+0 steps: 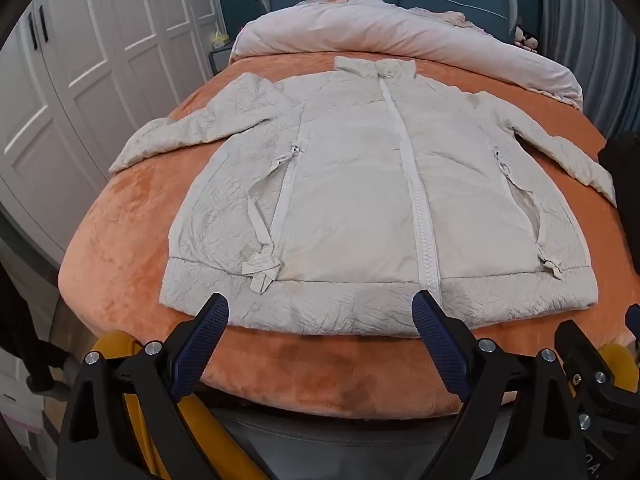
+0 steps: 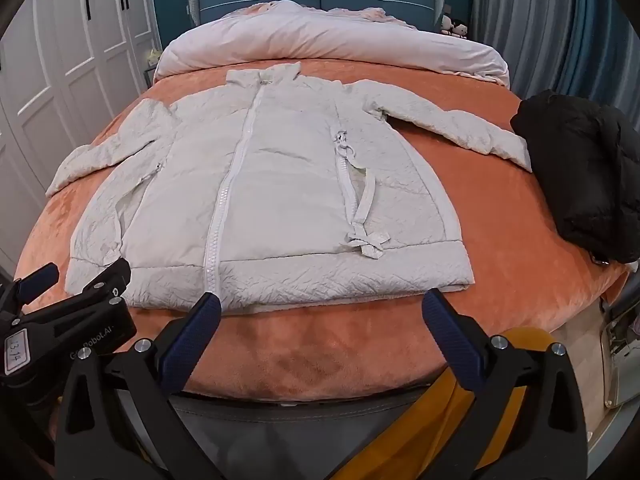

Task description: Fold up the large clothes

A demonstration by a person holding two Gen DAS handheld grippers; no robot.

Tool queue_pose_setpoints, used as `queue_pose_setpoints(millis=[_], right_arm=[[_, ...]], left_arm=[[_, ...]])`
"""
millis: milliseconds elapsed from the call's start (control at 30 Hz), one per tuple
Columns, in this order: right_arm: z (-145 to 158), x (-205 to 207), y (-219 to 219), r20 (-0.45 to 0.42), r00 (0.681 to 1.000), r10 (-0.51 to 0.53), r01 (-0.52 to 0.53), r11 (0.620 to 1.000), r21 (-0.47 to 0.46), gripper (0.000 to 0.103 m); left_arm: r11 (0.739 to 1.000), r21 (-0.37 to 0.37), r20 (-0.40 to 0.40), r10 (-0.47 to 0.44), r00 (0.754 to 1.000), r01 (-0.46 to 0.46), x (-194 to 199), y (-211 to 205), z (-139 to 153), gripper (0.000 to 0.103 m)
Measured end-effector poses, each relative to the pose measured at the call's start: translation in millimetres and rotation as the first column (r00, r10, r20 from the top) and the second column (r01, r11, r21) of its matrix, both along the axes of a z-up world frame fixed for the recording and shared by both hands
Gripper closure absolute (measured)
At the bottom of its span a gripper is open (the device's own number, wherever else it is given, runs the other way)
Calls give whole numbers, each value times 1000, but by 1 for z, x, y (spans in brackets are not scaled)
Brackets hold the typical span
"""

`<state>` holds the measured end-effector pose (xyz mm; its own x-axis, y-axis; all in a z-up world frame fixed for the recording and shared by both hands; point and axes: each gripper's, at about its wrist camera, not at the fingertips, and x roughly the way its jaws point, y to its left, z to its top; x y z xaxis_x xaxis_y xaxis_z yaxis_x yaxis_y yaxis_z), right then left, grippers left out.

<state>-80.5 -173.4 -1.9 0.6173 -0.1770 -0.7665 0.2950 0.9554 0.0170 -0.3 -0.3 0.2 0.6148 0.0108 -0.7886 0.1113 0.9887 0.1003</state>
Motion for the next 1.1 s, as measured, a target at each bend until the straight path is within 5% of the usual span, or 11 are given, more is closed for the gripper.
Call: queue_pose_setpoints(millis=[1100], right_arm=[[-13, 1, 1, -40, 999, 2, -1, 1000, 28, 5]], left_arm=[[1000, 7, -50, 9, 999, -9, -1, -1, -11, 12]])
